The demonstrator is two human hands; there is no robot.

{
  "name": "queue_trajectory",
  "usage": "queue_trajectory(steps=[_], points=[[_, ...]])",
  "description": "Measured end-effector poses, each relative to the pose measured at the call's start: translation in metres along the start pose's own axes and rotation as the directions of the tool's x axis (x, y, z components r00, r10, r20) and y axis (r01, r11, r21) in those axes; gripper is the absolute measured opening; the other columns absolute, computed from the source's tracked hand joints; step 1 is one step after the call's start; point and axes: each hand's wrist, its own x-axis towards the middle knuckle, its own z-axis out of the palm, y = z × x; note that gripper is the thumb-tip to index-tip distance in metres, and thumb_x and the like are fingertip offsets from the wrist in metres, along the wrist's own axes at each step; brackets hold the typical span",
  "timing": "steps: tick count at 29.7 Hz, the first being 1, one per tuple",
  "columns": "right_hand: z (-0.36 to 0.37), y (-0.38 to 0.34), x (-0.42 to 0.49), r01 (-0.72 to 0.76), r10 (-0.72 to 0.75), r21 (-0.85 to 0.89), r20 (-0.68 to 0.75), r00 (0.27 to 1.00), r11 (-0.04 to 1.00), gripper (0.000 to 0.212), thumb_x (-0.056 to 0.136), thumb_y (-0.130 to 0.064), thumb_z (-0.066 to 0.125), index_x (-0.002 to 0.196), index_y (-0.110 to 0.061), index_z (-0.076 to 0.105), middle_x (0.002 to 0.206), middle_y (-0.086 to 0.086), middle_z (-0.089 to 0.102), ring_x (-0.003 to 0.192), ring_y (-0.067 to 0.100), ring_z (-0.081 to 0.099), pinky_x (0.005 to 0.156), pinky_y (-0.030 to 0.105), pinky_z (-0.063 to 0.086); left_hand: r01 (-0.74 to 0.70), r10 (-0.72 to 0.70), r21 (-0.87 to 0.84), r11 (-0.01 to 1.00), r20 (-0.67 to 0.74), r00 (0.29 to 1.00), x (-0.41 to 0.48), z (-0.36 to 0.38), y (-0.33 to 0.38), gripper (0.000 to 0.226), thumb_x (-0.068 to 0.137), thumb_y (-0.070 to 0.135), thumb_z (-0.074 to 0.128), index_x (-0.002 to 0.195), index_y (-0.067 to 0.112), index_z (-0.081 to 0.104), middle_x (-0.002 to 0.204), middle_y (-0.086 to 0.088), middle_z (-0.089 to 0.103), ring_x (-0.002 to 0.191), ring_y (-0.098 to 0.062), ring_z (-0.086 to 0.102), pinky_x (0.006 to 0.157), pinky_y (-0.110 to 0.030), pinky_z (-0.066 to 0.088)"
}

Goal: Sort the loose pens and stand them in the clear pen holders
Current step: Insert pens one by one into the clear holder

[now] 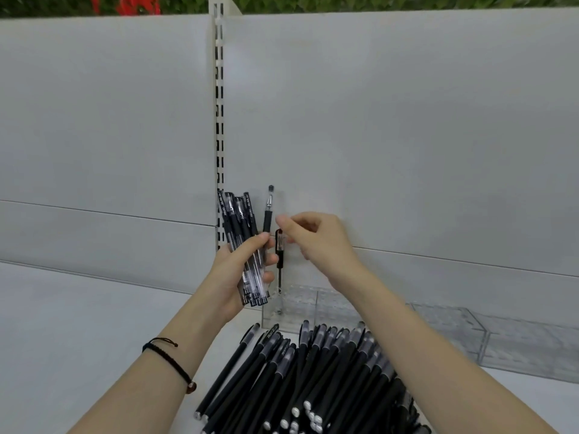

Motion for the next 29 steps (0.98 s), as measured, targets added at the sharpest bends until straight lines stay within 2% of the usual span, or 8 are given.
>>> queue_trajectory(steps=[6, 9, 12, 14, 16, 18, 22, 29], points=[[0.0, -0.004, -0.002, -0.091, 0.078, 0.195, 0.07, 0.994, 0.977, 0.02, 0.09, -0.017, 0.067, 0.095, 0.002, 0.068, 0.065, 0.005, 0.055, 0.043, 0.006, 0.042, 0.038, 0.011, 0.031, 0.032, -0.036, 0.054, 0.998, 0.073, 0.997, -0.004, 0.004, -0.002, 0.014, 0.089, 0.011, 0.062, 0.096, -0.001, 0.064, 0.078, -0.01, 0.068, 0.057, -0.015, 0.065, 0.041, -0.022, 0.047], [0.002, -0.003, 0.0, -0.057, 0.056, 0.227, 0.01, 0.998, 0.972, 0.013, 0.094, -0.014, 0.06, 0.089, -0.003, 0.064, 0.06, 0.001, 0.052, 0.041, 0.007, 0.045, 0.038, 0.012, 0.032, 0.015, -0.016, 0.025, 1.0, 0.032, 0.999, -0.002, 0.002, -0.001, 0.022, 0.092, 0.012, 0.059, 0.104, -0.007, 0.062, 0.091, -0.019, 0.073, 0.072, -0.021, 0.073, 0.057, -0.026, 0.059], [0.003, -0.004, 0.003, -0.009, 0.019, 0.163, -0.062, 0.998, 0.987, 0.014, 0.098, -0.019, 0.054, 0.088, -0.01, 0.06, 0.069, 0.0, 0.054, 0.046, 0.01, 0.046, 0.04, 0.013, 0.033, -0.063, 0.071, 0.106, 0.992, -0.068, 0.995, 0.001, -0.001, 0.0, 0.012, 0.094, 0.008, 0.057, 0.092, -0.003, 0.061, 0.088, -0.02, 0.074, 0.076, -0.028, 0.074, 0.071, -0.036, 0.061], [-0.001, -0.006, 0.005, 0.046, -0.038, 0.071, -0.102, 0.994, 0.996, 0.016, 0.097, -0.022, 0.054, 0.083, -0.017, 0.058, 0.069, -0.002, 0.055, 0.045, 0.008, 0.047, 0.042, 0.014, 0.035, -0.092, 0.133, 0.231, 0.969, -0.17, 0.976, 0.003, -0.005, -0.002, 0.012, 0.095, 0.007, 0.056, 0.085, 0.003, 0.06, 0.078, -0.013, 0.072, 0.065, -0.023, 0.072, 0.066, -0.036, 0.061], [-0.007, -0.006, 0.005, 0.103, -0.11, -0.086, -0.084, 0.99, 0.991, 0.015, 0.095, -0.025, 0.059, 0.081, -0.019, 0.058, 0.067, -0.005, 0.056, 0.043, 0.004, 0.049, 0.047, 0.014, 0.039, -0.082, 0.14, 0.251, 0.965, -0.223, 0.965, 0.005, -0.009, -0.004, 0.014, 0.095, 0.007, 0.057, 0.081, 0.007, 0.057, 0.07, -0.009, 0.063, 0.048, -0.016, 0.06, 0.05, -0.031, 0.058], [-0.008, -0.002, 0.003, 0.133, -0.139, -0.212, -0.017, 0.99, 0.968, 0.014, 0.092, -0.025, 0.063, 0.08, -0.018, 0.059, 0.066, -0.007, 0.056, 0.046, 0.005, 0.052, 0.056, 0.02, 0.044, -0.062, 0.113, 0.22, 0.974, -0.226, 0.968, 0.007, -0.01, -0.005, 0.015, 0.095, 0.01, 0.058, 0.081, 0.01, 0.054, 0.065, -0.006, 0.053, 0.04, -0.011, 0.045, 0.038, -0.023, 0.043], [-0.003, 0.009, 0.001, 0.124, -0.12, -0.292, 0.032, 0.992, 0.948, 0.021, 0.09, -0.027, 0.066, 0.071, -0.026, 0.056, 0.064, -0.008, 0.058, 0.053, 0.008, 0.054, 0.061, 0.024, 0.045, -0.052, 0.068, 0.101, 0.993, -0.161, 0.985, 0.007, -0.005, -0.002, 0.011, 0.095, 0.013, 0.058, 0.086, 0.012, 0.052, 0.059, -0.002, 0.048, 0.038, -0.009, 0.036, 0.036, -0.02, 0.033], [0.001, 0.019, 0.005, 0.063, -0.028, -0.429, 0.087, 0.996, 0.901, 0.023, 0.083, -0.037, 0.071, 0.07, -0.019, 0.063, 0.072, 0.003, 0.068, 0.06, 0.017, 0.056, 0.065, 0.037, 0.05, -0.093, 0.116, 0.18, 0.979, -0.127, 0.985, 0.006, 0.0, -0.006, 0.014, 0.095, 0.01, 0.055, 0.086, 0.01, 0.044, 0.062, -0.006, 0.05, 0.039, -0.011, 0.036, 0.037, -0.02, 0.034]])
